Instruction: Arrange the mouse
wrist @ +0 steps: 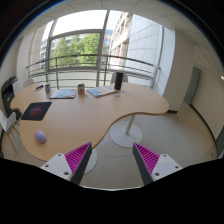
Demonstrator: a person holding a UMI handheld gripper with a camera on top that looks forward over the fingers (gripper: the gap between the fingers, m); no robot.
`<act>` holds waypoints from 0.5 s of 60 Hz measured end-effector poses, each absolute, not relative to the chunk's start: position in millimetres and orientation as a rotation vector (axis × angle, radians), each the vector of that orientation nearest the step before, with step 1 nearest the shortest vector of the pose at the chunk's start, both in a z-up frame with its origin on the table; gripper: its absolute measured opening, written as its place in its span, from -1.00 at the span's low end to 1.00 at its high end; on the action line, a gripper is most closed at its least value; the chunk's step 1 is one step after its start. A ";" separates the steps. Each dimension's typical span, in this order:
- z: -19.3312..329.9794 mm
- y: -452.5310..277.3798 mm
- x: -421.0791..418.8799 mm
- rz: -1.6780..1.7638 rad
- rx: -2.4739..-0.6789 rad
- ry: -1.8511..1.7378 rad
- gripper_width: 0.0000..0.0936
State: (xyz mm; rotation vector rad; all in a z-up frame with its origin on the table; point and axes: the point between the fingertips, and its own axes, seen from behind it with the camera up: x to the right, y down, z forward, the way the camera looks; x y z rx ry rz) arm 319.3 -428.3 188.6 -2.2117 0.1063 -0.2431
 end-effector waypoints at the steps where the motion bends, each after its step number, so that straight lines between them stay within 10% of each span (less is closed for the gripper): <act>1: 188.8 -428.5 319.4 -0.246 -2.210 0.106 0.80; 30: 112.5 -511.0 205.1 -0.273 -2.270 0.122 0.80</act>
